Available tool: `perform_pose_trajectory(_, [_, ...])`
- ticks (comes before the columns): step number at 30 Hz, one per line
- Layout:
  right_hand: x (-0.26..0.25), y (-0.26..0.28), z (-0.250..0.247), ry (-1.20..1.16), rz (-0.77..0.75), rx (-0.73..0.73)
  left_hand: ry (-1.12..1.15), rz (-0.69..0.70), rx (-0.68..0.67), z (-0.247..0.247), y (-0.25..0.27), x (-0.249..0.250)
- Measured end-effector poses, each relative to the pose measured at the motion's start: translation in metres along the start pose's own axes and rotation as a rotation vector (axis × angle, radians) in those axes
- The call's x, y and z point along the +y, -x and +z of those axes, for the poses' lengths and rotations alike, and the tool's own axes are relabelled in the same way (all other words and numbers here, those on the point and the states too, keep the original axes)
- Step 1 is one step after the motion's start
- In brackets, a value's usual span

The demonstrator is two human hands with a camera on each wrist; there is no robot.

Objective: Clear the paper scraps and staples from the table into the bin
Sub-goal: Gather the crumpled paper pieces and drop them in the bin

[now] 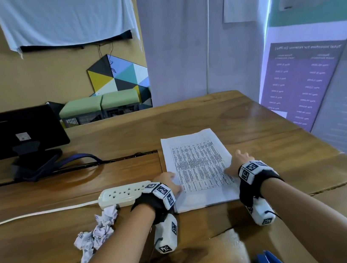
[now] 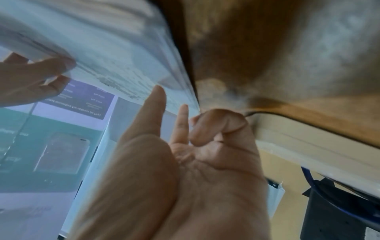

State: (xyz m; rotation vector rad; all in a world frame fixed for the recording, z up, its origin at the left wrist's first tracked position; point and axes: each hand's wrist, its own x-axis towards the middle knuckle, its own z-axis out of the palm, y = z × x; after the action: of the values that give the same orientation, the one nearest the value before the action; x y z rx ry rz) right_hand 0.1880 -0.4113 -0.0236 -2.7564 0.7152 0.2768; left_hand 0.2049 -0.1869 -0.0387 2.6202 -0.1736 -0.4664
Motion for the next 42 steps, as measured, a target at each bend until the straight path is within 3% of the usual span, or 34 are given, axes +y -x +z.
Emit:
perform_pose_trajectory(5, [-0.003, 0.017, -0.024, 0.037, -0.012, 0.010, 0.003, 0.094, -0.005, -0.033, 0.032, 0.002])
perform_pose_trajectory(12, [-0.008, 0.091, -0.047, 0.017, -0.411, -0.062, -0.064, 0.217, -0.010, -0.074, 0.120, -0.030])
perform_pose_trajectory(21, [-0.019, 0.241, 0.011, 0.181, -0.718, -0.331, -0.218, 0.056, 0.013, -0.081, 0.231, -0.120])
perform_pose_trajectory(25, [-0.024, 0.270, 0.053, 0.111, -0.750, -0.430, -0.222, -0.079, 0.017, -0.073, 0.261, -0.147])
perform_pose_trajectory(29, [-0.036, 0.299, 0.076, 0.174, -0.750, -0.414, -0.263, -0.201, -0.010, -0.057, 0.281, -0.173])
perform_pose_trajectory(35, [-0.060, 0.319, 0.090, 0.254, -0.739, -0.365, -0.198, -0.136, -0.109, -0.034, 0.298, -0.173])
perform_pose_trajectory(42, [-0.068, 0.316, 0.093, 0.132, -0.748, -0.357, -0.269, -0.063, -0.045, -0.019, 0.293, -0.160])
